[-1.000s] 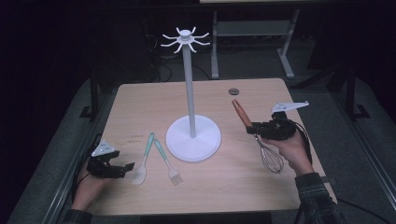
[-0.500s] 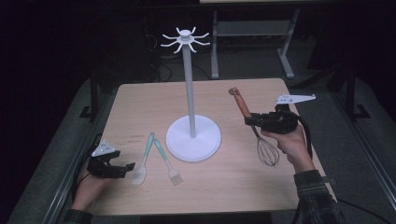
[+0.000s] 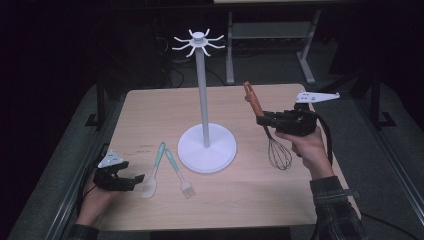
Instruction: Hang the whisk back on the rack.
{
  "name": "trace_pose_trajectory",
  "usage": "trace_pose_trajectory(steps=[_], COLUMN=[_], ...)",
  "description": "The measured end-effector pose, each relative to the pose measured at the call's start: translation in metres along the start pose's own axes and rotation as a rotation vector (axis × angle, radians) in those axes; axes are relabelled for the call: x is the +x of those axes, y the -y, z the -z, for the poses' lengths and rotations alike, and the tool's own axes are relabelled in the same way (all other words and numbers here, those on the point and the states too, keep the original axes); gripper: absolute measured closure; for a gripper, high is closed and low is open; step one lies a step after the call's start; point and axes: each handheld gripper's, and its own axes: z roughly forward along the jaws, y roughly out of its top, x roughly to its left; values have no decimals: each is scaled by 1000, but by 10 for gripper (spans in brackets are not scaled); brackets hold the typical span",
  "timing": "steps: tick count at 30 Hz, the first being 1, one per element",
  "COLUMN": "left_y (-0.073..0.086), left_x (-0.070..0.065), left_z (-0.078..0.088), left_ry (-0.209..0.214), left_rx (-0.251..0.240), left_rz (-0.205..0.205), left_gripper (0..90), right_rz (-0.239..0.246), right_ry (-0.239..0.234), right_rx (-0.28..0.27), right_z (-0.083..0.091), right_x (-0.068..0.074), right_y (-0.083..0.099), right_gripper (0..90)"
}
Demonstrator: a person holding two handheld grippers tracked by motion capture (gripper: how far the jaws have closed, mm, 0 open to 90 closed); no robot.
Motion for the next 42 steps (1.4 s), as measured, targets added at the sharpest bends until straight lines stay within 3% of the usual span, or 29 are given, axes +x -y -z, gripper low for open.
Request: trace_pose_trajectory(steps=[20,34,42], left_y=[0,0,3], left_x=[-1,-1,-2], left_z=[1,3,5], left_ry=[1,1,-6], left_rx=[-10,-4,-4], left_rz=[9,1,7], left_gripper=[153,153,153], right_rz=[76,131,143], right_ry=[-96,-136,-155], right_rx=[-131,-167,-171], right_z=[-3,-9,-15], right_x=[18,31,34], right_y=[-49,-81,-91], right_gripper=[704,703,703])
